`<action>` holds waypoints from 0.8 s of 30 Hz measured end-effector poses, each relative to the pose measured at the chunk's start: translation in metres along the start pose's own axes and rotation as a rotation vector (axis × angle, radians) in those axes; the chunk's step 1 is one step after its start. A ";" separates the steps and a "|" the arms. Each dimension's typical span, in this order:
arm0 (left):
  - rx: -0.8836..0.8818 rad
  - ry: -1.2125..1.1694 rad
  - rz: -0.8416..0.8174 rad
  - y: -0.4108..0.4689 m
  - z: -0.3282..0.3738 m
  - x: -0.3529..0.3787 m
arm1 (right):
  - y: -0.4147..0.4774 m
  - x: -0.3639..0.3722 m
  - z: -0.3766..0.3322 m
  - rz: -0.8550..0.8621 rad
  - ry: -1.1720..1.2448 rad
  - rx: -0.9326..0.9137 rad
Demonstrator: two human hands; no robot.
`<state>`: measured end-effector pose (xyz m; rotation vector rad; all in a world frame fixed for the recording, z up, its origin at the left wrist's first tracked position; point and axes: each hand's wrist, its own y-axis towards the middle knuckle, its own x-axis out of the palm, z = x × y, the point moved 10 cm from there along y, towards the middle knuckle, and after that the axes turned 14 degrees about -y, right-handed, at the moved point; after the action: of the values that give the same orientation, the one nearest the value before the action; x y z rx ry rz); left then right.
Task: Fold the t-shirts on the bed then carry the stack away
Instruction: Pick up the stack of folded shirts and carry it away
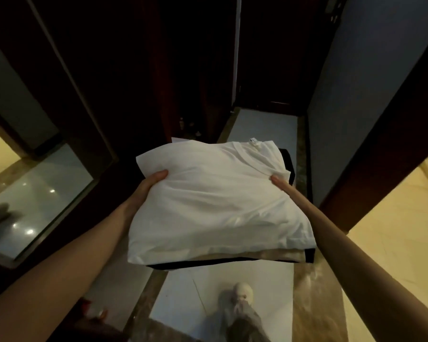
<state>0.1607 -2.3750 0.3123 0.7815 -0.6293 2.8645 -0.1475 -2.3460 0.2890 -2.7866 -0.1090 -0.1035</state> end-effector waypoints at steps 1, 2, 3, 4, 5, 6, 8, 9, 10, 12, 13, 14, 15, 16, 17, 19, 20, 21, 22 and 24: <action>0.005 -0.019 0.015 0.024 0.006 0.004 | 0.026 -0.007 -0.008 0.003 -0.012 -0.003; 0.011 -0.033 0.029 0.048 0.011 0.005 | 0.053 -0.014 -0.016 -0.002 -0.017 -0.006; 0.021 -0.044 0.038 0.073 0.017 0.007 | 0.079 -0.018 -0.028 -0.009 -0.032 -0.006; 0.035 -0.045 0.049 0.095 0.026 0.010 | 0.106 -0.024 -0.039 -0.011 -0.051 0.001; 0.043 -0.047 0.066 0.117 0.033 0.012 | 0.131 -0.028 -0.047 -0.015 -0.061 0.016; 0.044 -0.052 0.082 0.139 0.040 0.013 | 0.157 -0.033 -0.055 -0.025 -0.054 0.031; 0.053 -0.060 0.110 0.183 0.058 0.014 | 0.211 -0.041 -0.074 -0.050 -0.049 0.061; 0.067 -0.082 0.129 0.206 0.069 0.013 | 0.239 -0.044 -0.084 -0.057 -0.077 0.079; 0.074 -0.106 0.151 0.229 0.079 0.011 | 0.267 -0.045 -0.093 -0.077 -0.099 0.087; 0.095 -0.140 0.185 0.274 0.101 0.008 | 0.320 -0.043 -0.115 -0.123 -0.111 0.081; 0.105 -0.147 0.202 0.295 0.109 0.005 | 0.344 -0.041 -0.126 -0.131 -0.119 0.078; 0.114 -0.158 0.219 0.318 0.117 0.002 | 0.371 -0.039 -0.137 -0.146 -0.120 0.075; 0.119 -0.165 0.239 0.338 0.123 -0.002 | 0.398 -0.037 -0.145 -0.157 -0.120 0.073; 0.131 -0.176 0.250 0.361 0.130 -0.007 | 0.426 -0.038 -0.153 -0.158 -0.115 0.069; 0.147 -0.187 0.259 0.384 0.138 -0.011 | 0.455 -0.037 -0.159 -0.175 -0.106 0.067; 0.167 -0.197 0.284 0.425 0.153 -0.019 | 0.503 -0.032 -0.168 -0.209 -0.138 0.072; 0.177 -0.198 0.298 0.443 0.161 -0.024 | 0.526 -0.031 -0.174 -0.198 -0.160 0.066; 0.179 -0.203 0.324 0.460 0.167 -0.029 | 0.549 -0.033 -0.180 -0.161 -0.165 0.065; 0.183 -0.217 0.348 0.476 0.173 -0.033 | 0.569 -0.034 -0.185 -0.133 -0.146 0.095; 0.177 -0.248 0.389 0.505 0.185 -0.037 | 0.611 -0.032 -0.191 -0.176 -0.144 0.147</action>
<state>0.1740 -2.9109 0.2555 1.1727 -0.6196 3.2382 -0.1369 -2.9856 0.2570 -2.6307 -0.3826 0.0600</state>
